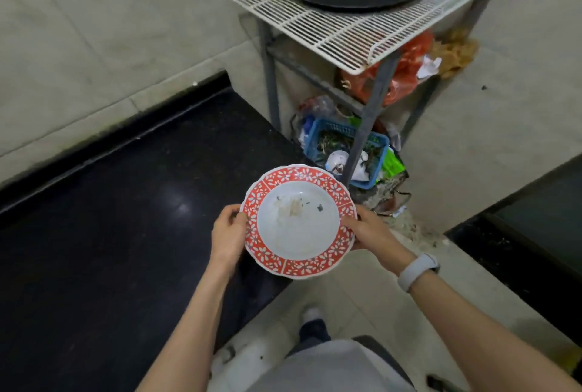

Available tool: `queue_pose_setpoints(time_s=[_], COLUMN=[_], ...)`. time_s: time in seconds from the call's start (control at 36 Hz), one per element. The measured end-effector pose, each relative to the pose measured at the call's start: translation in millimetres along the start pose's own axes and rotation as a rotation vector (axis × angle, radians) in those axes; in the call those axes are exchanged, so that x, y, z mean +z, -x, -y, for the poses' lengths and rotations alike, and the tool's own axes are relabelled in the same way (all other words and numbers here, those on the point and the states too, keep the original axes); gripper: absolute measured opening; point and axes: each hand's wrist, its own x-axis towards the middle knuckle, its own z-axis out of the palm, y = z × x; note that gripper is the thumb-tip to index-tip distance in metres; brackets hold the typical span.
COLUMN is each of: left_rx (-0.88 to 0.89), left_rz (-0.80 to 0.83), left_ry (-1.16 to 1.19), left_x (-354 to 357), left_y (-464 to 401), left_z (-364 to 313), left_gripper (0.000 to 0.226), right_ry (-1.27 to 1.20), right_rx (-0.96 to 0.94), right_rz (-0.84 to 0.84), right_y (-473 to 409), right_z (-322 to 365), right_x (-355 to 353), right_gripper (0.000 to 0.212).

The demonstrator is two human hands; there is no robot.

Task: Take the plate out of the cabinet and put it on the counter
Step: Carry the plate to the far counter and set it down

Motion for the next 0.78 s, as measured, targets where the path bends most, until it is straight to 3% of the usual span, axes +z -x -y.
queue_pose_setpoints(time_s=[0.11,0.28,0.36,0.5,0.78], left_rx=[-0.044,-0.111,-0.129,-0.171,-0.226], left_rz=[-0.12,-0.305,-0.389,-0.415,-0.402], left_ry=[0.05,0.077,0.086,0.13,0.195], left_x=[-7.2,-13.7,-14.6,-12.6,-5.8], left_y=[-24.6,-57.7,-74.0,-98.5,-147.1], left_z=[-7.9,-12.3,-15.9,-21.9,-28.7], left_gripper=[0.019,0.025,0.028,0.036,0.064], right_ry=[0.063,0.192,0.198,0.148,0.008], right_rx=[-0.05,-0.126,-0.07,-0.088,-0.085], right_rz=[0.061,0.162,0.159,0.171,0.13], right_y=[-47.0,-114.5,-145.7,-180.3,-218.4], right_z=[30.4,62.3,69.7,84.9,103.2], right_x=[16.8,54.0,72.1,97.0,125.0], right_gripper=[0.004,0.022,0.039,0.028,0.037])
